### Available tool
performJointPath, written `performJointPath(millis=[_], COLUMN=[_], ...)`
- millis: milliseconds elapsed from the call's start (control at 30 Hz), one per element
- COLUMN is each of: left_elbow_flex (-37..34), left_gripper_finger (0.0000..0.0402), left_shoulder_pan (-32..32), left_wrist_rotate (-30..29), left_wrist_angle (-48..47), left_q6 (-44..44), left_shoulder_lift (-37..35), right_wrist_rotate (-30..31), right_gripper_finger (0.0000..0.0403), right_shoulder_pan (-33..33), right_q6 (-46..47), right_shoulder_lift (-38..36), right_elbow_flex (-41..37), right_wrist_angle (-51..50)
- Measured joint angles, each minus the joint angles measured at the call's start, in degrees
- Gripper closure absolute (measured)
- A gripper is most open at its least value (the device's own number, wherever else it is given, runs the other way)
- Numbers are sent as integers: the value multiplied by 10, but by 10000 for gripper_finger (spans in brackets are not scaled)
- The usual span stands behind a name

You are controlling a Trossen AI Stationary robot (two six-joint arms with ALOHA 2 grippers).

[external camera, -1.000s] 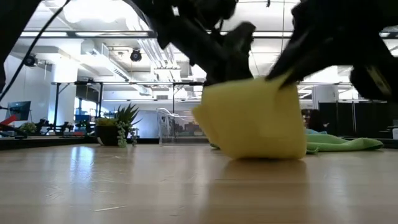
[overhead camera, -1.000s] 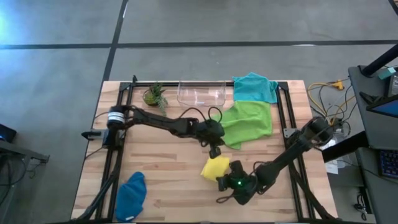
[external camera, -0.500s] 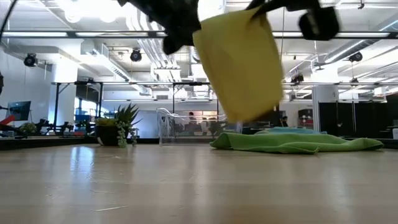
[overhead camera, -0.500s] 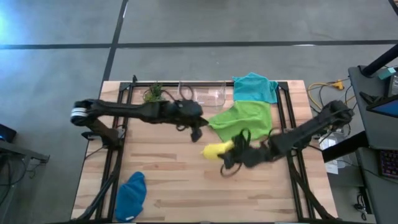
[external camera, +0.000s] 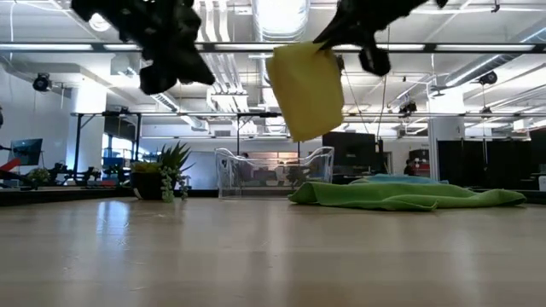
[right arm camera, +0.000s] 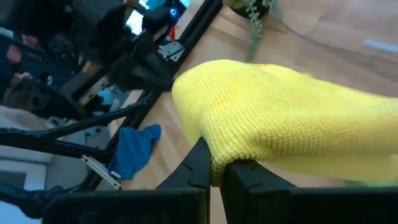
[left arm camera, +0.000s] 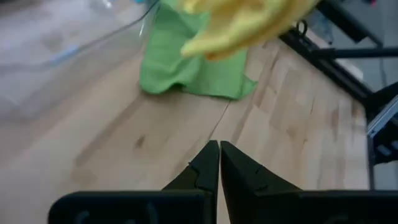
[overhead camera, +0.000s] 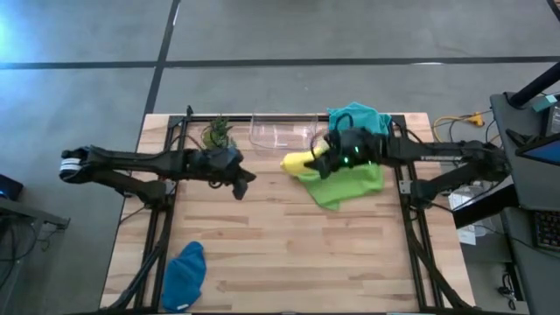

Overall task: Fold microfiber towels
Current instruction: Put the yellow towel into the bin

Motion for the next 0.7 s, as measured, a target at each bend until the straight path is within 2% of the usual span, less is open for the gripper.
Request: performJointPath(millis=[167,333,467,600,700], left_elbow_flex=[-45,-51,-52,-52,-52], left_gripper_finger=[401,401,401,402,402], left_shoulder_pan=[-12,-12,-11,-9,-6], left_wrist_rotate=[-13,-15,-20,-21,-21], left_wrist_angle=[8,6,7,6,6], left_q6=[-41,-37,-21,-3,10], left_shoulder_lift=[-47,-70,-71,-69,-69], right_wrist_rotate=[-115,-198,-231,-237,-244], right_gripper_finger=[394,394,394,394,394], right_shoulder_pan=[-103,-167,-190,-212,-235], right_q6=[-54,-93,-121,-147,-165], right_shoulder_lift=[38,119,210,310,382], right_elbow_flex=[7,61,146,256,348], right_wrist_angle=[42,43,45,42,5])
